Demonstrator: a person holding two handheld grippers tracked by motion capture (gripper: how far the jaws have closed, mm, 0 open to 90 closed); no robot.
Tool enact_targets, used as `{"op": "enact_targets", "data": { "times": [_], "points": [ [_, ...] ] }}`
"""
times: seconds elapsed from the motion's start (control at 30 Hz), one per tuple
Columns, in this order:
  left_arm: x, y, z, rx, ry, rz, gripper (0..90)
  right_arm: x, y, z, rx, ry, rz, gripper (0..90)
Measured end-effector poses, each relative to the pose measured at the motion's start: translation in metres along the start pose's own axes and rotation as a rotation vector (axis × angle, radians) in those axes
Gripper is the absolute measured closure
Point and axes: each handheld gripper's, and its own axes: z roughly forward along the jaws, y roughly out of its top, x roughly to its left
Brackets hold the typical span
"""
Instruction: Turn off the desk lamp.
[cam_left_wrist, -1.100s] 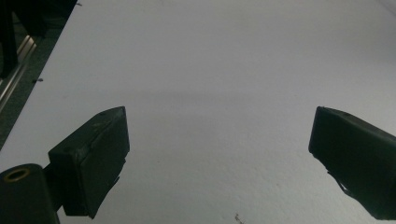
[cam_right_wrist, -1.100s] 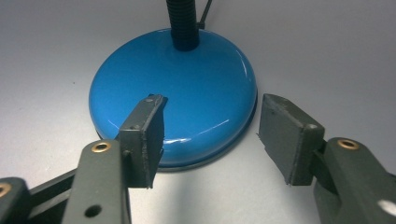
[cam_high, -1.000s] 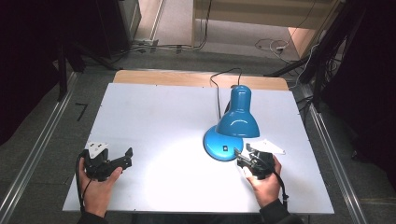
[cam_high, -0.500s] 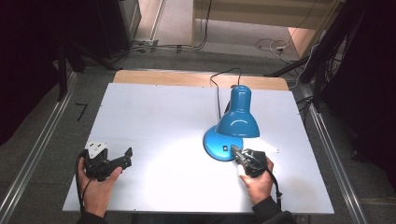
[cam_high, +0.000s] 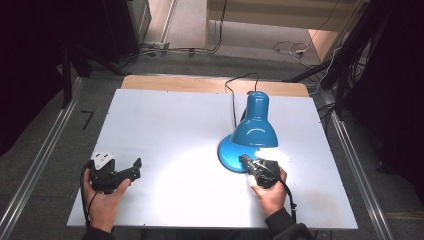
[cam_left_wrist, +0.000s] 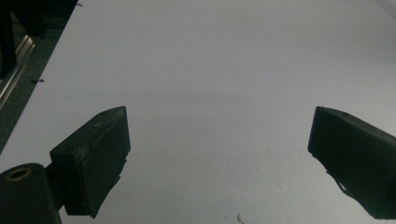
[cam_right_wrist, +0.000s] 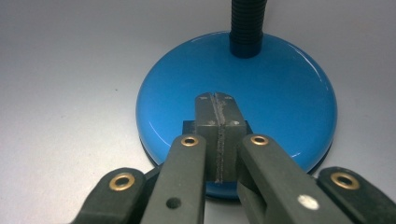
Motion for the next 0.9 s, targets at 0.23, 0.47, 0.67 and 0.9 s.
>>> {"op": "enact_targets", "data": {
  "times": [0.23,0.47,0.67,0.9],
  "points": [
    [0.001,0.0,0.0,0.0,-0.002,-0.002,6.3,0.0,0.001,0.004,0.002,-0.001,0.002,88.0],
    [0.001,0.0,0.0,0.001,-0.002,-0.003,6.4,0.0,0.001,0.008,0.008,-0.004,0.0,88.0],
    [0.001,0.0,0.0,-0.001,-0.001,-0.004,6.4,0.001,0.0,0.011,0.014,-0.005,0.0,88.0],
    [0.001,0.0,0.0,-0.002,-0.003,-0.004,6.4,0.0,0.001,0.012,0.007,-0.009,0.0,88.0]
  ]
}}
